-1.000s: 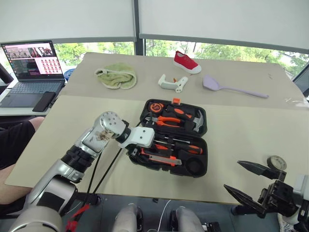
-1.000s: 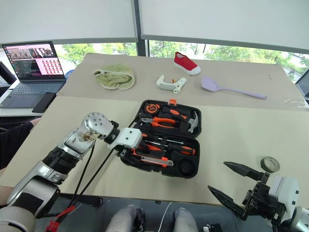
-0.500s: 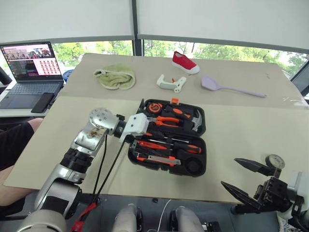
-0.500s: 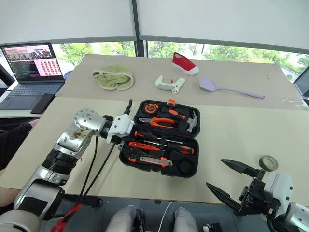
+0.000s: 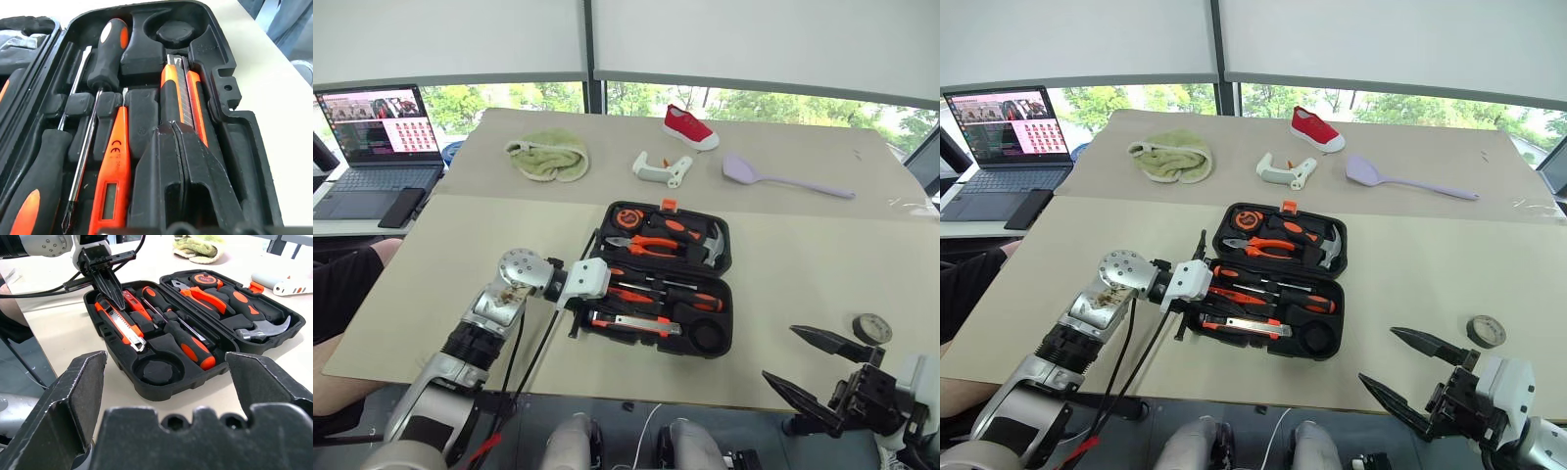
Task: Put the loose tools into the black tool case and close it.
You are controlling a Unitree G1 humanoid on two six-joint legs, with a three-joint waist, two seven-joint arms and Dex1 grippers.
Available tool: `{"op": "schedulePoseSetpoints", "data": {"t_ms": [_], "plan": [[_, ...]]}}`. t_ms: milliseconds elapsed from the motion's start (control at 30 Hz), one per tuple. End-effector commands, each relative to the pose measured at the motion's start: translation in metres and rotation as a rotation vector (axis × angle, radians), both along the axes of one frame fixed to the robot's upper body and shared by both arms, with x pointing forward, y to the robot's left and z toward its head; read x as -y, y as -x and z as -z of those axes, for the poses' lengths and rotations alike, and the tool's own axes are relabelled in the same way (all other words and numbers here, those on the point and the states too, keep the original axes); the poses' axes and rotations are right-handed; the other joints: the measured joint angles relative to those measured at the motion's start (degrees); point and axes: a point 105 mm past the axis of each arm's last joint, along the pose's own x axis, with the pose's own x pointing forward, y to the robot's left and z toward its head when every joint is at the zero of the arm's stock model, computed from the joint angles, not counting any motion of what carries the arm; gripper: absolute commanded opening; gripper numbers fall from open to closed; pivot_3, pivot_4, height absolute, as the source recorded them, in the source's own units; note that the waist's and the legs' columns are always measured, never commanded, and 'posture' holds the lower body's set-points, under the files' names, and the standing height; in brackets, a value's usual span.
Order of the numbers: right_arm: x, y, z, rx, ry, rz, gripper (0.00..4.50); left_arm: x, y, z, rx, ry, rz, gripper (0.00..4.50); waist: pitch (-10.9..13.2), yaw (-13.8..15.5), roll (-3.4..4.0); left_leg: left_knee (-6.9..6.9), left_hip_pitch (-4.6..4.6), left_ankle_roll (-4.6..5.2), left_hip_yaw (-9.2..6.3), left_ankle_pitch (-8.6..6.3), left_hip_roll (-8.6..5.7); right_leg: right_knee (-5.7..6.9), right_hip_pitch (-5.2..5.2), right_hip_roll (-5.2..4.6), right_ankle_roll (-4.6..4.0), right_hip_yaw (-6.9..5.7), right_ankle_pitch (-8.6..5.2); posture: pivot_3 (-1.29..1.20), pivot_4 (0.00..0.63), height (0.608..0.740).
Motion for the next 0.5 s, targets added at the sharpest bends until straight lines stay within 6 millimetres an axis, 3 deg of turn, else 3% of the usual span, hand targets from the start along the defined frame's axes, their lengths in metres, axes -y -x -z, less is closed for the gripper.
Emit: {"op": "schedulePoseSetpoints", "data": {"t_ms": [33,200,333,433,500], "plan": [[-0.001,0.001,-0.008,0.047,0.01,0.008,4.5,-0.003,0.003,0.026,-0.039,-0.094,-0.025,0.05,-0.04,0.02,0.01,0.0,0.03,0.01,0.0,0.0,0.0,0.0,0.02,-0.01,0.0,0.0,0.0,0.0,0.15,0.738],[-0.004,-0.001,-0.006,0.048,0.0,0.012,4.5,-0.004,-0.001,0.044,-0.068,-0.164,-0.083,0.05,-0.29,0.08,0.05,-0.01,0.32,0.05,0.01,-0.04,-0.01,-0.01,0.24,-0.05,0.01,0.02,-0.01,0.0,0.15,0.738],[-0.006,-0.004,-0.005,0.054,-0.005,0.012,4.5,0.0,0.001,0.047,-0.101,-0.151,-0.089,0.05,-0.51,0.16,0.22,-0.01,0.5,0.08,-0.01,-0.06,0.01,-0.01,0.23,-0.11,0.04,0.03,-0.03,0.0,0.15,0.738],[-0.004,-0.005,-0.007,0.064,-0.004,0.021,4.5,0.008,-0.001,0.03,-0.098,-0.033,-0.09,0.05,-0.6,0.42,0.31,0.0,0.5,0.12,-0.01,-0.08,-0.02,-0.04,0.2,-0.19,0.05,0.03,-0.02,0.0,0.15,0.738],[0.004,-0.003,-0.01,0.078,-0.009,0.071,4.5,0.007,-0.006,0.005,-0.085,0.136,-0.12,0.05,-0.61,0.53,0.32,0.0,0.47,0.13,-0.01,-0.09,-0.03,-0.04,0.2,-0.19,0.05,0.03,-0.02,0.0,0.15,0.738]]}}
